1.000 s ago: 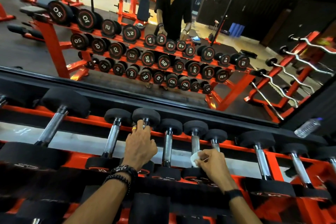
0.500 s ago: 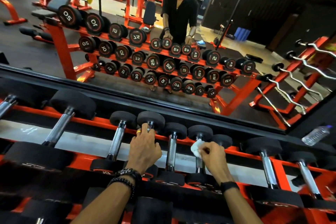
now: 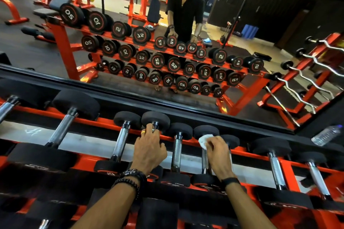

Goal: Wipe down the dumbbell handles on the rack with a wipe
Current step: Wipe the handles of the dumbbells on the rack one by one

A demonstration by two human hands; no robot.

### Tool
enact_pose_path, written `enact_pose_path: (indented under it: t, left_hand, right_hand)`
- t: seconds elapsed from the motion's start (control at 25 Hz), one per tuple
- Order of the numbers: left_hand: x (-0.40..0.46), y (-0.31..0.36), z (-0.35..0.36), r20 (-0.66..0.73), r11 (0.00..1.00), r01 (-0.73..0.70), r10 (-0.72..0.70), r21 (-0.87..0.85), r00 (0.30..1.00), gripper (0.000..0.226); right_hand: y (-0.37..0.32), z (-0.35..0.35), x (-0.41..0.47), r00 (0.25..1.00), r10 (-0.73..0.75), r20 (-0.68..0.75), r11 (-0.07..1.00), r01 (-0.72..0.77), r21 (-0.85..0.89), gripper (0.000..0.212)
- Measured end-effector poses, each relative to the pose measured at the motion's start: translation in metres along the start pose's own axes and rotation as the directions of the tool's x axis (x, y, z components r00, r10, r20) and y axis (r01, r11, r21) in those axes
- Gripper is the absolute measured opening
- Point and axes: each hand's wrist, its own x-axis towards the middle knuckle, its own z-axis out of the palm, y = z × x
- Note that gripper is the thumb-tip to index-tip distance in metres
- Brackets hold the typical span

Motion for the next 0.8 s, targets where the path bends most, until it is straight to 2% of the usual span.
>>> enact_pose_path:
  t: [0.12, 0.24, 0.32, 0.44, 0.52, 0.64, 0.8]
  left_hand:
    - [0.000, 0.000, 0.000, -0.013, 1.000, 0.002, -0.003, -0.008, 1.000, 0.019]
    - [0.000, -0.001, 0.002, -0.012, 1.000, -0.005, 0.004, -0.006, 1.000, 0.021]
    - [0.000, 0.000, 0.002, -0.013, 1.000, -0.010, 0.010, 0.014, 1.000, 0.022]
    - [0.000, 0.002, 0.000, 0.005, 1.000, -0.002, 0.002, 0.017, 1.000, 0.022]
    - [0.000, 0.002, -0.003, 0.004, 1.000, 0.001, -0.001, 0.001, 1.000, 0.020]
    - [-0.001, 0.001, -0.003, -0.006, 0.999, 0.013, -0.013, -0.031, 1.000, 0.019]
    - [0.000, 0.001, 0.000, -0.002, 1.000, 0.001, -0.001, -0.005, 1.000, 0.020]
  right_hand:
    - [-0.005, -0.011, -0.005, 1.000, 0.024, 0.003, 0.997, -0.024, 0.079, 0.011]
    - [-0.021, -0.032, -0.040, 0.992, 0.016, 0.129, 0.986, -0.038, 0.165, 0.017]
    - [-0.021, -0.032, -0.048, 0.989, 0.064, 0.130, 0.988, -0.081, 0.134, 0.019]
    - [-0.014, -0.014, -0.020, 0.996, 0.086, 0.004, 0.993, -0.086, 0.080, 0.019]
    - [-0.012, -0.004, 0.005, 0.994, 0.107, -0.026, 0.991, -0.104, 0.080, 0.014]
    - [-0.010, -0.002, 0.001, 0.991, 0.131, -0.022, 0.989, -0.129, 0.069, 0.012]
    - [-0.004, -0.012, -0.043, 0.988, 0.103, 0.112, 0.992, -0.110, 0.054, 0.021]
